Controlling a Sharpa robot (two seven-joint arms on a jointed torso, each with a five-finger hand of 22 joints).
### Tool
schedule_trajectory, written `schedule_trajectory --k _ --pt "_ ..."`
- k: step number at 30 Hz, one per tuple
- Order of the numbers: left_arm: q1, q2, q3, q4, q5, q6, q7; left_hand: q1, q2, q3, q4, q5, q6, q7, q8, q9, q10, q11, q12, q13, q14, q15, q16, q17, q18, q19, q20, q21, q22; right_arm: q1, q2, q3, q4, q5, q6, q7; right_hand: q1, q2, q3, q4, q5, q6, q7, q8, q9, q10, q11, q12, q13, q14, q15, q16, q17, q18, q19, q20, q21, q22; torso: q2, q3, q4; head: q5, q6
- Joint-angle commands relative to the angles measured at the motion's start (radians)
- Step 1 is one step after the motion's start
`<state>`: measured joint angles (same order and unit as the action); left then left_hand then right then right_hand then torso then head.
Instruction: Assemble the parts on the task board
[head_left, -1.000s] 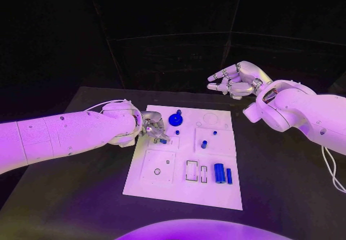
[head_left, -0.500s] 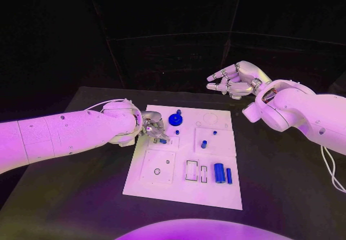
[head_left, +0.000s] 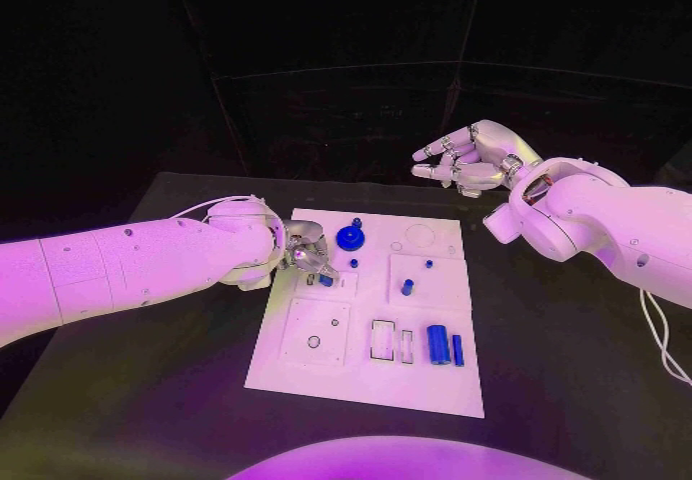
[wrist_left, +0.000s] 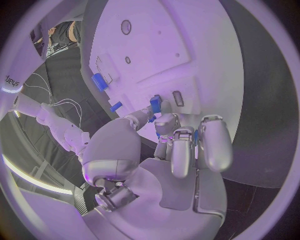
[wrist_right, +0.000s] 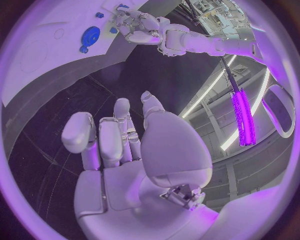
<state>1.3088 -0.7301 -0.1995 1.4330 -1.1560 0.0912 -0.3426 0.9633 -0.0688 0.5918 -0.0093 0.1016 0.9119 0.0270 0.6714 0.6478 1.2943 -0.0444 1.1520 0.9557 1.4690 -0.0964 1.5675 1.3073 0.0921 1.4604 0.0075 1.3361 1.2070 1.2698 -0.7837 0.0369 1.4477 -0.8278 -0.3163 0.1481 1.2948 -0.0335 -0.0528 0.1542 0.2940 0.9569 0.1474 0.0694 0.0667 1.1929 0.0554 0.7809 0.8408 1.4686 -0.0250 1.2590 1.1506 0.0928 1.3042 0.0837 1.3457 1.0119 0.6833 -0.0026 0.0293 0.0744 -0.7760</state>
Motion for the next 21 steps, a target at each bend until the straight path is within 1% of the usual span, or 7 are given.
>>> schedule_trajectory --k 1,6,10,21 --pt "-0.001 0.006 -0.001 -0.004 0.003 0.025 0.002 -0.011 0.002 -0.006 0.007 -0.007 0.007 -0.002 0.005 0.002 0.005 0.000 0.006 0.003 0.102 -0.008 0.003 0.263 -0.021 0.010 -0.002 0.004 0.003 0.002 0.001 0.001 0.001 -0.001 0.004 0.013 -0.001 0.004 -0.006 0.001 0.004 -0.005 -0.003 0.005 0.001 -0.006 0.000 -0.007 -0.003 0.018 0.002 -0.007 -0.002 0.016 -0.009 0.001 -0.007 -0.004 0.000 0.0001 -0.0006 -0.001 0.000" --pt "-0.001 0.010 -0.001 -0.010 0.003 0.031 0.001 -0.012 0.002 -0.009 0.008 -0.007 0.009 -0.003 0.007 0.003 0.006 0.000 0.008 0.005 0.102 -0.008 0.003 0.263 -0.021 0.011 -0.003 0.006 0.005 0.002 0.002 0.001 0.001 -0.001 0.004 0.013 -0.001 0.004 -0.007 0.001 0.004 -0.005 -0.003 0.005 0.001 -0.008 0.000 -0.009 -0.005 0.018 0.002 -0.009 -0.004 0.016 -0.010 0.001 -0.007 -0.006 0.000 -0.0003 0.0000 -0.002 0.000" --pt "-0.001 0.012 -0.001 -0.016 0.003 0.039 0.001 -0.014 0.001 -0.016 0.011 -0.007 0.011 -0.004 0.008 0.005 0.007 -0.001 0.010 0.007 0.102 -0.009 0.003 0.263 -0.022 0.011 -0.003 0.007 0.007 0.002 0.002 0.001 0.001 -0.001 0.004 0.013 -0.001 0.004 -0.007 0.001 0.004 -0.005 -0.003 0.005 0.001 -0.008 0.000 -0.009 -0.005 0.018 0.002 -0.009 -0.004 0.016 -0.010 0.001 -0.007 -0.006 0.000 0.0003 0.0003 -0.004 -0.001" --pt "0.000 0.014 -0.001 -0.022 0.003 0.057 0.000 -0.024 -0.003 -0.039 0.021 -0.007 0.016 -0.006 0.012 0.009 0.011 -0.003 0.016 0.013 0.102 -0.011 0.003 0.263 -0.023 0.014 -0.005 0.012 0.016 0.002 0.004 0.001 -0.001 -0.001 0.005 0.014 -0.003 0.004 -0.009 0.002 0.004 -0.006 -0.002 0.004 0.001 -0.013 0.000 -0.017 -0.012 0.017 0.003 -0.012 -0.008 0.016 -0.011 0.002 -0.009 -0.009 0.000 -0.0008 0.0006 -0.005 -0.002"
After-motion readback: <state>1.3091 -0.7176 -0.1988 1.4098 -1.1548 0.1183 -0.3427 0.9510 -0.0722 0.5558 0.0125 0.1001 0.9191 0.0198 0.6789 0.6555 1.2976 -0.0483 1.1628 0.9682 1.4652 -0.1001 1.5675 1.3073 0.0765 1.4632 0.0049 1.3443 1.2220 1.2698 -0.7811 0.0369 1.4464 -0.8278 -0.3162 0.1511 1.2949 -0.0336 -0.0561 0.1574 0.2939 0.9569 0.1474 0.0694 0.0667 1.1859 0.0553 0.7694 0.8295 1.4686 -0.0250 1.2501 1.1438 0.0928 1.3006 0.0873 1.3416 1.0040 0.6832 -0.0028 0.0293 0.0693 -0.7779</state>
